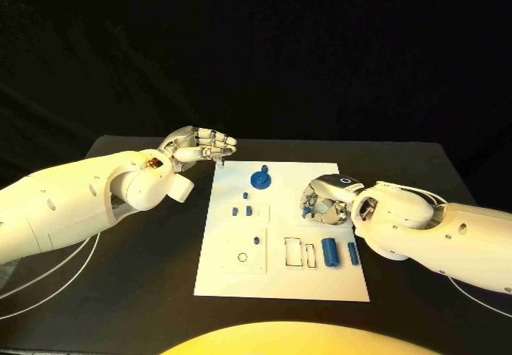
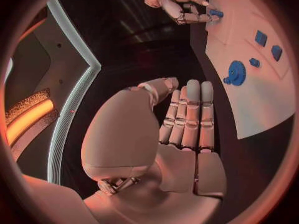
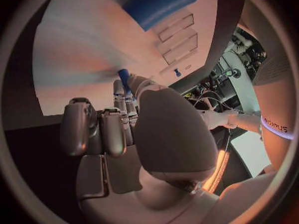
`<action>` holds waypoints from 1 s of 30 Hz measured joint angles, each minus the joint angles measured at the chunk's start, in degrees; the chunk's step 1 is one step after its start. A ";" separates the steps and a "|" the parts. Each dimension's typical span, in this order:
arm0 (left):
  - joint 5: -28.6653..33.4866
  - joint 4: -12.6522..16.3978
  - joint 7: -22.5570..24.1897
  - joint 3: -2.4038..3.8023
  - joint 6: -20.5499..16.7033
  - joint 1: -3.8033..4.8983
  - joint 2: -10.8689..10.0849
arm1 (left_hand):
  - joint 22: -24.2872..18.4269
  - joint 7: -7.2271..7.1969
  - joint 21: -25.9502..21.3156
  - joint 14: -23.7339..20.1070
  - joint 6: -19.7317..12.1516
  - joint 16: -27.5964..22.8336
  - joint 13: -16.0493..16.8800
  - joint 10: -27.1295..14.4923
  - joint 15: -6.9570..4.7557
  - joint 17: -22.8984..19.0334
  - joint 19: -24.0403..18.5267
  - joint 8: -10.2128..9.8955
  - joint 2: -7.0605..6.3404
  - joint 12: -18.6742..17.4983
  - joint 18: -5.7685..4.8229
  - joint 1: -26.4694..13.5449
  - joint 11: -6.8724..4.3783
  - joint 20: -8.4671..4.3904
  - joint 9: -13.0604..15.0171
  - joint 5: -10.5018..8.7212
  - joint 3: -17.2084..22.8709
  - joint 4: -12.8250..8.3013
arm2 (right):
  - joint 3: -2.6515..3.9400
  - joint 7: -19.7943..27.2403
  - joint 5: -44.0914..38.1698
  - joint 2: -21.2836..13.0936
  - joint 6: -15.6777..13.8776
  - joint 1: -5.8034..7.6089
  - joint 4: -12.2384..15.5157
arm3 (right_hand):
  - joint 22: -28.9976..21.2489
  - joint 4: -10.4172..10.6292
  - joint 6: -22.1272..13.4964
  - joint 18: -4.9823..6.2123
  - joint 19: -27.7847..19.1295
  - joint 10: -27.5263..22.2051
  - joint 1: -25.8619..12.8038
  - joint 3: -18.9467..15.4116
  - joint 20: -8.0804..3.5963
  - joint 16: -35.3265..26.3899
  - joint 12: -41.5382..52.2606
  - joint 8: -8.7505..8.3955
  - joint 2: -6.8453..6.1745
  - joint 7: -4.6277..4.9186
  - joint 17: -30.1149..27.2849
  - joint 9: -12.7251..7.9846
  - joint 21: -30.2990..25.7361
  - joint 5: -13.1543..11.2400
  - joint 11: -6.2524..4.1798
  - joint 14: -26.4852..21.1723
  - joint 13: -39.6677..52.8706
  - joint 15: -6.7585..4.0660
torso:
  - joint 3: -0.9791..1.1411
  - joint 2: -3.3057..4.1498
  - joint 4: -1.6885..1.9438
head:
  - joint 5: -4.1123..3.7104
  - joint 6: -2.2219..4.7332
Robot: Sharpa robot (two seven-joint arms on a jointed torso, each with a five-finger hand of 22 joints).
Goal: Assemble the parts on the task board
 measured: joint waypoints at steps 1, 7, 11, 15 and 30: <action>0.00 0.00 -0.02 0.00 0.03 0.00 0.00 | 0.00 0.00 0.00 0.00 0.00 0.00 0.00 0.00 0.00 0.00 0.00 0.00 0.00 0.00 0.01 0.00 0.00 0.00 0.00 0.00 0.00 0.00 | 0.00 0.02 0.01 0.06 -0.15 -0.03 -0.01 | 0.00 -0.08 0.00 0.00 0.00 0.00 -0.22 0.40 0.00 0.00 -0.05 0.00 -0.22 0.00 0.00 0.02 0.00 0.00 0.00 0.00 0.00 0.00 | 0.00 0.00 0.00 | -0.03 -0.01; 0.00 -0.03 -0.12 0.00 0.13 0.00 0.01 | 0.00 0.00 0.00 0.00 0.00 0.00 0.00 0.00 0.00 0.00 0.00 0.00 0.00 0.00 0.00 0.00 0.00 0.00 0.00 0.00 0.00 0.00 | 0.01 0.02 0.04 0.17 -0.88 -0.17 -0.11 | -0.01 -0.56 0.68 0.00 -0.04 1.09 -0.51 1.84 -0.03 0.23 -0.33 0.26 -0.51 -0.23 0.21 0.25 0.78 -0.01 -0.18 0.00 0.07 0.00 | -0.01 0.01 0.01 | -0.14 -0.08; 0.00 -0.04 -0.18 0.00 0.20 0.00 0.01 | 0.00 0.00 0.00 0.00 0.00 0.00 0.00 0.00 0.00 0.00 0.00 0.00 0.00 0.00 0.00 0.00 0.00 0.00 0.00 0.00 0.00 0.00 | -0.03 0.00 0.06 0.20 -1.73 -0.25 -0.11 | -0.01 -1.79 2.00 -0.68 -0.19 2.34 -0.81 4.00 -0.26 0.44 -0.65 1.23 -0.81 -0.60 0.49 0.76 1.71 -0.21 -0.37 0.00 0.32 -0.42 | -0.02 0.00 0.01 | -0.19 -0.09; 0.00 -0.06 -0.23 0.00 0.25 0.00 0.02 | 0.00 0.00 0.00 0.00 0.00 0.00 0.00 0.00 0.00 0.00 0.00 0.00 0.00 0.00 0.00 0.00 0.00 0.00 0.00 0.00 0.00 0.00 | -0.03 -0.03 0.08 0.09 -2.64 -0.28 0.08 | -0.01 -3.65 2.97 -0.93 -0.12 2.97 -1.15 6.16 -0.74 0.67 -0.95 2.03 -0.47 -0.93 0.78 1.47 2.44 -0.48 0.04 0.01 0.60 -0.82 | -0.02 -0.01 0.03 | -0.23 -0.12; 0.00 -0.75 -0.33 0.00 0.34 0.00 0.22 | -0.07 0.00 0.00 0.00 0.00 0.00 0.01 0.00 0.00 -0.09 0.00 0.00 0.00 0.00 0.01 0.00 0.00 0.00 0.00 0.00 0.00 0.00 | 0.20 -0.10 1.53 -2.58 -5.65 1.28 6.20 | -0.02 -6.89 3.24 -0.93 -0.33 5.29 -3.79 9.37 -0.94 0.67 -1.89 3.31 0.48 -1.22 0.78 1.95 2.87 0.03 -0.70 0.02 1.87 -0.81 | -0.05 -0.13 0.01 | -0.18 0.05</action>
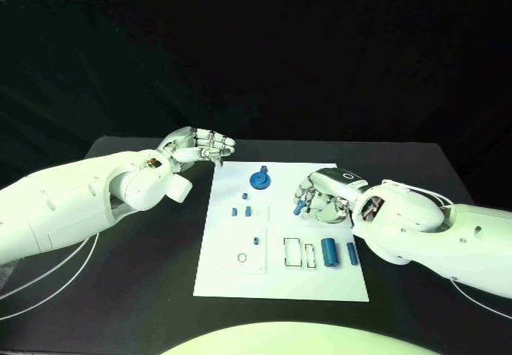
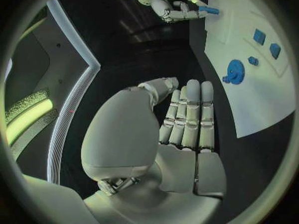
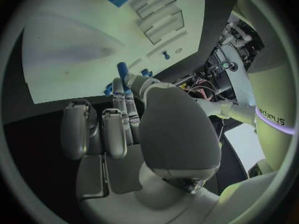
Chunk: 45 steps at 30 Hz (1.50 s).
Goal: Assemble the parts on the task board
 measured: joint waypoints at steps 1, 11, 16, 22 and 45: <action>0.00 -0.06 0.00 0.00 0.01 0.00 0.05 | 0.00 0.00 0.00 0.00 0.00 0.00 0.00 0.00 0.00 0.00 0.00 0.00 0.00 0.00 0.00 0.00 0.00 0.00 0.00 0.00 0.00 0.00 | 0.04 0.00 0.15 -0.19 -0.15 0.17 0.58 | 0.00 0.00 0.00 0.00 0.00 0.27 0.00 0.00 0.00 0.00 -0.09 0.00 0.00 0.00 0.00 0.00 0.00 0.00 -0.13 0.00 -0.10 0.00 | 0.00 -0.01 0.00 | 0.00 0.00; 0.00 -0.56 -0.05 -0.03 0.10 0.00 0.52 | 0.00 0.00 0.00 0.00 0.00 0.00 0.00 0.00 0.00 0.01 0.00 0.00 0.00 0.00 0.00 0.00 0.00 0.00 0.00 0.00 0.00 0.00 | 0.15 0.22 1.67 2.75 -1.40 0.12 3.54 | 0.04 -0.17 -0.02 0.00 0.00 0.77 -0.68 0.16 0.00 0.00 -0.30 0.05 -0.38 0.01 -0.01 0.00 0.30 0.01 -0.43 0.00 -0.48 0.00 | 0.02 0.00 -0.02 | 0.75 -0.02; 0.00 -0.73 -0.07 -0.05 0.11 -0.01 0.75 | 0.00 0.00 0.00 0.00 0.00 0.00 0.00 0.00 0.00 0.01 0.00 0.00 0.00 0.00 0.00 0.00 0.00 0.00 0.00 0.00 0.00 0.00 | 0.03 0.67 1.79 6.59 -1.74 -1.84 3.12 | 0.04 -0.17 -0.04 0.00 0.00 0.78 -0.68 0.16 0.00 0.00 -0.30 0.05 -0.38 0.01 -0.11 0.00 0.29 0.01 -0.44 0.00 -0.46 0.00 | 0.03 0.03 -0.03 | 1.49 -0.24; 0.00 -0.78 -0.09 -0.05 0.11 -0.01 1.01 | 0.01 0.00 0.00 0.00 0.00 0.00 0.01 0.00 0.00 0.01 0.00 0.00 0.00 0.00 0.00 0.00 0.00 0.00 0.00 0.00 0.00 0.00 | -0.18 1.29 1.57 9.98 -1.97 -3.99 1.86 | 0.04 -0.28 -0.21 0.00 0.00 0.79 -0.67 0.26 0.00 0.00 -0.43 0.05 -0.38 -0.01 -0.11 0.00 0.29 0.01 -0.43 0.00 -0.45 0.00 | -0.03 0.09 0.03 | 2.32 -0.36; 0.00 -0.74 -0.33 -0.07 0.22 0.00 1.05 | 0.01 0.00 0.00 0.00 0.00 0.00 -0.04 0.00 0.00 -0.08 0.00 0.00 0.23 0.00 -0.01 -0.23 0.00 0.00 0.00 0.00 0.00 0.00 | -0.97 2.78 0.46 14.51 -1.55 -7.71 -1.52 | 0.02 -0.79 -0.42 0.00 0.00 0.87 -1.19 0.64 0.01 0.00 -0.59 0.26 -0.31 0.03 -0.34 0.00 -0.01 -0.05 -0.29 0.00 -0.40 0.01 | -0.02 0.13 0.00 | 4.05 -1.50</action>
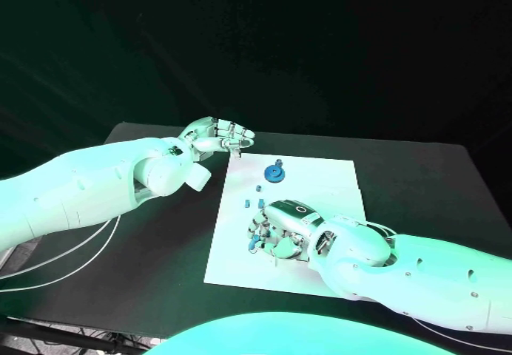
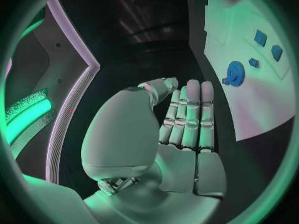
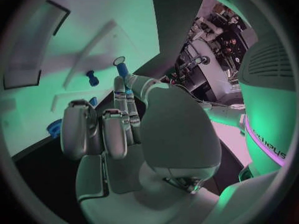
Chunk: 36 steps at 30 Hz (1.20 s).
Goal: Assemble the parts on the task board
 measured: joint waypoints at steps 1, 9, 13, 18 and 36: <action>0.00 0.00 -0.02 0.00 0.01 0.00 0.00 | -0.02 0.00 0.00 0.00 0.00 -0.13 0.00 -0.02 0.00 0.00 0.00 0.00 0.00 0.12 0.00 0.00 0.02 0.00 0.00 0.00 0.00 0.00 | -0.01 0.01 -0.05 0.05 0.09 -0.04 -0.08 | 0.00 0.00 0.00 0.00 0.00 0.03 0.00 0.00 0.00 0.00 -0.05 0.02 0.00 0.00 0.00 0.00 0.00 0.00 0.03 0.00 0.00 0.00 | 0.01 0.00 0.00 | 0.02 -0.02; 0.00 0.00 -0.18 0.00 0.11 0.00 -0.04 | -0.07 0.00 0.00 0.00 0.00 -0.23 0.00 -0.22 0.00 0.00 0.00 0.00 0.00 0.29 0.00 0.00 0.22 0.00 0.00 0.00 0.00 0.00 | -0.02 -0.01 -0.50 0.07 0.79 -0.11 -0.44 | -0.01 -0.16 -0.09 0.00 0.00 0.08 -0.15 0.15 0.00 0.00 -0.23 0.13 -0.15 0.10 0.00 0.12 0.00 0.32 0.09 0.00 0.03 0.00 | 0.04 -0.01 -0.01 | 0.04 -0.16; 0.00 0.00 -0.24 -0.01 0.15 0.00 -0.06 | -0.07 0.00 0.00 0.00 0.00 -0.23 0.00 -0.22 0.00 0.00 0.00 0.00 0.00 0.29 0.00 0.00 0.22 0.00 0.00 0.00 0.00 0.00 | 0.03 -0.03 -0.75 0.07 1.16 -0.08 -0.45 | -0.01 -0.16 -0.10 0.00 0.00 0.09 -0.30 0.16 0.00 0.00 -0.23 0.13 -0.30 0.10 0.00 0.40 0.00 0.34 0.09 0.00 0.03 0.00 | 0.04 -0.01 -0.02 | 0.00 -0.20; 0.00 0.00 -0.32 -0.01 0.20 0.00 -0.08 | -0.07 0.00 0.00 0.00 0.00 -0.23 0.00 -0.22 0.00 0.00 0.00 0.00 0.00 0.29 0.01 0.00 0.22 0.00 0.00 0.00 0.00 0.00 | -0.05 -0.11 -1.03 0.06 1.88 -0.09 -0.50 | -0.01 -0.16 -0.18 0.00 0.00 0.09 -0.38 0.16 0.00 0.00 -0.22 0.13 -0.38 0.19 0.00 1.23 0.00 0.35 0.10 0.00 0.06 0.00 | 0.04 -0.01 -0.01 | -0.03 -0.21; 0.00 0.00 -0.56 -0.01 0.36 0.00 -0.18 | -0.06 0.00 0.00 0.00 0.00 -0.23 0.01 -0.21 0.00 -0.04 0.00 0.00 0.00 0.29 0.00 0.00 0.21 0.00 0.00 0.00 0.00 0.00 | -0.09 -0.26 -1.82 0.02 3.00 -0.17 -0.46 | -0.02 -0.17 -0.23 0.00 0.00 0.18 -0.44 0.16 0.00 0.00 -0.23 -0.07 -0.46 0.23 0.00 2.15 0.00 0.34 0.20 0.00 0.05 0.00 | 0.01 -0.02 0.01 | 0.05 -0.32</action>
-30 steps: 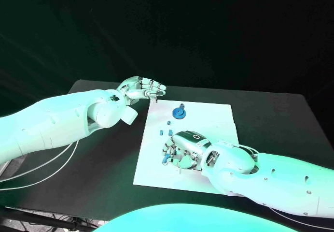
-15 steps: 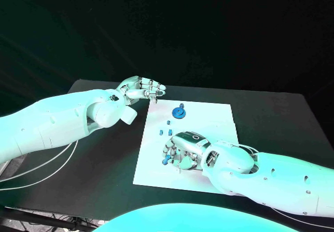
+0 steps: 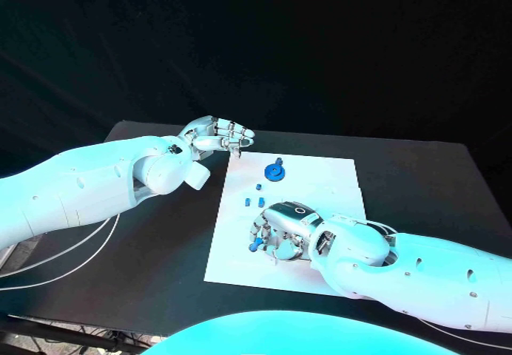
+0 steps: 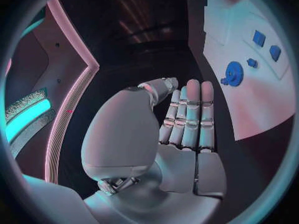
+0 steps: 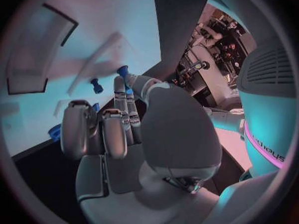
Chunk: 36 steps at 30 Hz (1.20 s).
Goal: Assemble the parts on the task board
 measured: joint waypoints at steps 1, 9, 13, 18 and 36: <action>0.00 0.00 -0.02 0.00 0.01 0.00 -0.01 | 0.00 0.00 0.00 0.00 0.00 0.00 0.00 0.00 0.00 0.00 0.00 0.00 0.00 0.00 0.00 0.00 0.00 0.00 0.00 0.00 0.00 0.00 | -0.01 -0.03 -0.11 0.02 0.00 0.00 0.00 | 0.00 -0.26 -0.04 0.00 0.00 0.00 0.00 -0.06 0.00 0.00 0.00 0.02 0.00 0.04 -0.08 0.07 -0.22 0.00 0.00 0.00 0.00 0.00 | 0.00 0.00 0.00 | 0.01 0.00; 0.00 0.00 -0.11 0.00 0.05 0.00 -0.01 | 0.00 0.00 0.00 0.00 0.00 0.00 0.00 0.00 0.00 0.00 0.00 0.00 0.00 0.00 0.00 0.00 0.00 0.00 0.00 0.00 0.00 0.00 | -0.16 -0.52 -0.76 0.78 0.41 -0.02 -0.42 | 0.02 -0.83 -1.84 0.00 0.00 -0.84 -3.71 -0.29 0.00 0.00 -1.49 -0.42 -1.68 1.18 -0.35 0.41 -0.71 1.69 0.17 0.00 0.07 0.00 | -0.01 0.01 -0.01 | -0.07 -0.01; 0.00 0.02 -0.13 0.00 0.07 -0.01 0.00 | 0.00 0.00 0.00 0.00 0.00 0.00 0.00 0.00 0.00 0.00 0.00 0.00 0.00 0.00 0.00 0.00 0.00 0.00 0.00 0.00 0.00 0.00 | -0.47 -0.81 -0.99 1.17 1.03 -0.14 -0.88 | 0.04 -0.36 -4.69 0.00 0.00 -1.52 -5.96 -1.68 0.00 0.00 -1.88 -2.42 -3.08 1.16 -0.35 -0.53 -0.98 2.49 0.13 0.00 0.25 0.00 | 0.00 0.01 -0.01 | -0.11 -0.01; 0.00 0.02 -0.16 0.00 0.10 -0.02 0.01 | 0.00 0.00 0.00 0.00 0.00 0.00 0.00 0.00 0.00 0.00 0.00 0.00 0.00 0.00 0.00 0.00 0.00 0.00 0.00 0.00 0.00 0.00 | -0.62 -1.22 -1.13 1.37 1.58 -0.34 -1.17 | 0.04 -0.47 -6.90 0.00 0.21 -1.86 -6.46 -2.42 0.22 0.00 -1.92 -3.62 -3.91 1.15 -0.29 -0.95 -1.43 2.49 0.39 0.00 0.43 0.00 | 0.00 0.01 0.00 | -0.18 -0.03; 0.00 -0.03 -0.36 0.00 0.21 -0.02 -0.02 | 0.00 0.00 0.00 0.00 0.00 0.00 0.00 0.00 0.00 0.01 0.00 0.00 0.00 0.00 0.00 0.00 0.00 0.00 0.00 0.00 0.00 0.00 | -0.63 -1.71 -1.41 -0.74 -1.92 -0.59 0.76 | 0.03 -0.75 -13.57 0.00 0.21 -2.17 -6.46 -5.25 0.22 0.00 -2.15 -7.29 -3.91 0.20 -0.36 -2.33 -1.65 2.48 0.22 0.00 1.42 0.00 | 0.05 0.00 -0.03 | -0.46 0.30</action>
